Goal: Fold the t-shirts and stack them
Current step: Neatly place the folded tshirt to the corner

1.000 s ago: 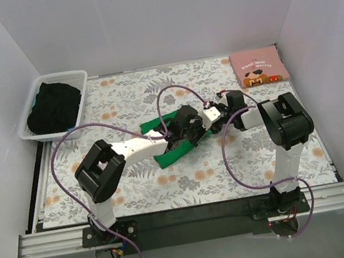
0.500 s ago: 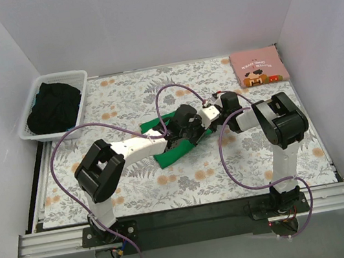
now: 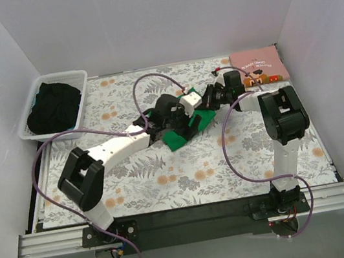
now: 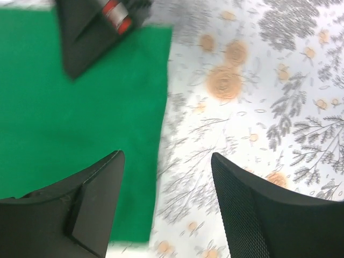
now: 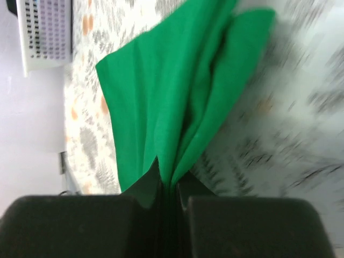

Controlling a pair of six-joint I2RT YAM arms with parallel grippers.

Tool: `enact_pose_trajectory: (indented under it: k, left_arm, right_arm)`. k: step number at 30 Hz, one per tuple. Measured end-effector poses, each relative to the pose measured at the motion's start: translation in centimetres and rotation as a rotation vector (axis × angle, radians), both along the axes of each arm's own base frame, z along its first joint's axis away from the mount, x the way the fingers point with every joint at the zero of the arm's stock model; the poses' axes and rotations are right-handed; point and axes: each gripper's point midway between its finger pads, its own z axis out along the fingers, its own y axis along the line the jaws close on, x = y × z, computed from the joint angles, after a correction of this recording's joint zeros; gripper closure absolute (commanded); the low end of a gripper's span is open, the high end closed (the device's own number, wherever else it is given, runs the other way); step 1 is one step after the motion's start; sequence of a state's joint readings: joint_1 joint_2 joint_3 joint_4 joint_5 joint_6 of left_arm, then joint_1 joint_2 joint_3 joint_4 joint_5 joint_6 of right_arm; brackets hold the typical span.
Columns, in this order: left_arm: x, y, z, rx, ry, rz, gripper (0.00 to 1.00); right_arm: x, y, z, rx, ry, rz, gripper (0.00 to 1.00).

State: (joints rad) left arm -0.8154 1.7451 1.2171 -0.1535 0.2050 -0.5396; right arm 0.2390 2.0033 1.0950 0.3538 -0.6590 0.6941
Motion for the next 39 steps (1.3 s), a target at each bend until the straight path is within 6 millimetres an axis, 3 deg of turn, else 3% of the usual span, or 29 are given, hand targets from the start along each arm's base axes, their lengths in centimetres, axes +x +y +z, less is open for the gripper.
enact_pose_trajectory:
  k: [1, 3, 7, 13, 19, 27, 35, 39]
  left_arm:
    - [0.5, 1.0, 0.9, -0.009, 0.0, 0.022, 0.32]
    - [1.3, 2.9, 2.7, -0.028, -0.011, 0.065, 0.19]
    - [1.5, 6.5, 4.2, -0.029, -0.001, 0.126, 0.16]
    - [0.9, 10.5, 2.5, -0.003, 0.125, 0.178, 0.14]
    - [1.8, 15.1, 0.7, -0.013, 0.268, 0.315, 0.14]
    - [0.7, 15.7, -0.3, -0.03, 0.355, 0.329, 0.13]
    - [0.1, 15.4, -0.5, -0.048, 0.39, 0.324, 0.12]
    - [-0.1, 15.3, -0.6, -0.053, 0.403, 0.321, 0.12]
  right_arm:
    - [1.1, -0.6, 0.4, -0.025, -0.036, 0.005, 0.99]
    - [3.5, -1.8, 1.4, -0.083, -0.102, 0.024, 0.99]
    - [8.1, -4.4, 3.2, -0.211, -0.231, 0.054, 0.99]
    - [13.1, -8.9, 4.7, -0.391, -0.346, 0.085, 0.99]
    - [14.9, -13.1, 6.3, -0.548, -0.428, 0.115, 0.99]
    - [16.8, -17.5, 9.0, -0.7, -0.527, 0.098, 0.99]
    - [17.7, -20.2, 10.6, -0.769, -0.563, 0.066, 0.99]
    - [18.4, -21.0, 12.3, -0.803, -0.607, 0.048, 0.99]
